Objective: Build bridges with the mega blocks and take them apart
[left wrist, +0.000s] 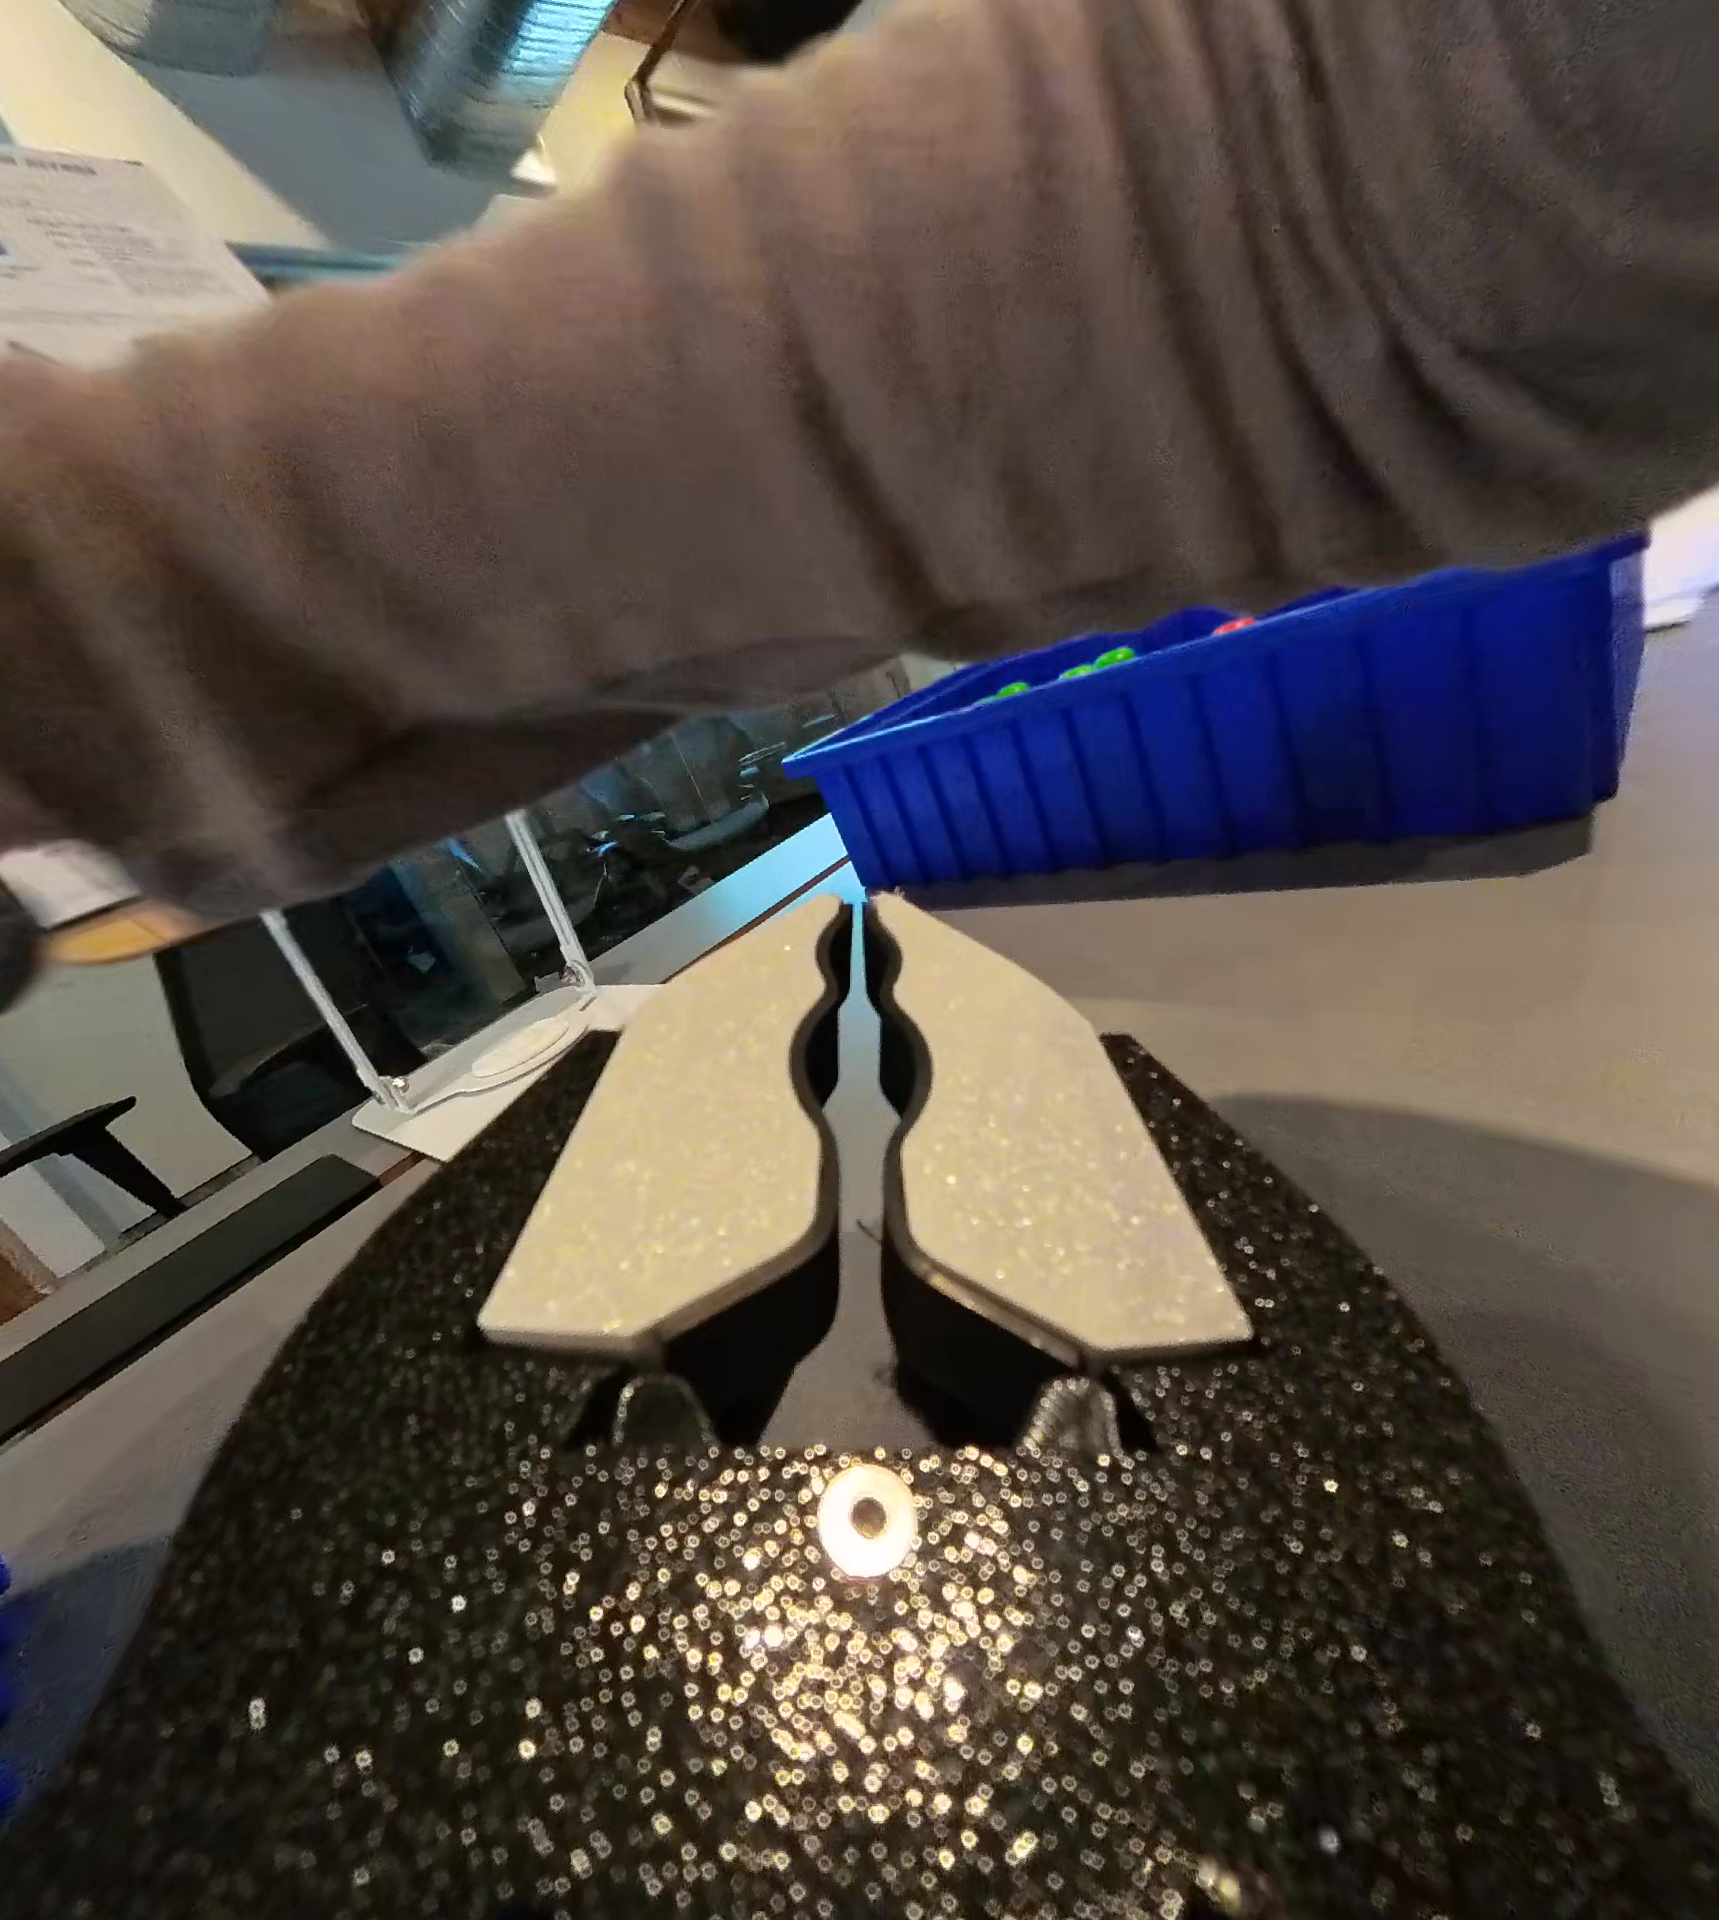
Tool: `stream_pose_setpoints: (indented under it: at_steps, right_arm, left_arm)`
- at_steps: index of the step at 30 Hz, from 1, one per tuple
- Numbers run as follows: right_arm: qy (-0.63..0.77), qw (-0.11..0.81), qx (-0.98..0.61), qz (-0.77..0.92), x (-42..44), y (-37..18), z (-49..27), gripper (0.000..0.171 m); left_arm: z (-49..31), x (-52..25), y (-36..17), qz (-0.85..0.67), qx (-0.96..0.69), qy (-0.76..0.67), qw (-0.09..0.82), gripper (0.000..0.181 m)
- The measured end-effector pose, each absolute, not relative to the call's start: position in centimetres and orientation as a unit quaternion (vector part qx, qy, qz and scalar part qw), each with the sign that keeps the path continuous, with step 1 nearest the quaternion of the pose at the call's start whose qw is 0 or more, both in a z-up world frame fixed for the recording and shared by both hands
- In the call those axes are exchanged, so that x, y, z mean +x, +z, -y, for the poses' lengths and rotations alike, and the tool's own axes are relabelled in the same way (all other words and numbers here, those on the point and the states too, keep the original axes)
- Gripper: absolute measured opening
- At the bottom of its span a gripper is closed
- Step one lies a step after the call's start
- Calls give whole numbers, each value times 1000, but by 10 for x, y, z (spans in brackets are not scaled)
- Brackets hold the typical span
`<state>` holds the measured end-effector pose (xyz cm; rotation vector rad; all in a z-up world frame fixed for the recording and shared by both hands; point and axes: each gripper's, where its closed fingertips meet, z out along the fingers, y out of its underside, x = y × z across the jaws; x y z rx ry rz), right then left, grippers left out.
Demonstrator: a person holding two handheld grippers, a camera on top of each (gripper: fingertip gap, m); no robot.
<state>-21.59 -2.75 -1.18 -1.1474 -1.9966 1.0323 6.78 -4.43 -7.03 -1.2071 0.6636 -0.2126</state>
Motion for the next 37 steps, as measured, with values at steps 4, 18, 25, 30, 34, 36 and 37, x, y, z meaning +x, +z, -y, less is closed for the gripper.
stream_pose_setpoints:
  at_steps: [4,18,25,30,34,36,37]
  right_arm:
    - [299,270,-471,785,-280,-61,23,58]
    - [136,123,-542,820,-353,-177,13,50]
    - [141,154,-492,845,-321,-134,24,30]
    - [133,177,-466,856,-221,-63,19,29]
    - [72,188,-518,831,-114,-29,-25,29]
    - [-12,170,-577,799,-52,-29,-60,29]
    - [-55,149,-593,789,-20,-35,-72,29]
  left_arm:
    - [45,66,-70,-303,-557,-98,767,1]
    - [45,67,-70,-305,-556,-99,766,1]
    - [45,67,-70,-304,-556,-102,767,1]
    - [45,67,-70,-306,-556,-100,766,1]
    - [44,68,-70,-307,-556,-99,766,1]
    - [44,69,-71,-307,-556,-98,766,1]
    - [43,69,-71,-306,-557,-98,766,1]
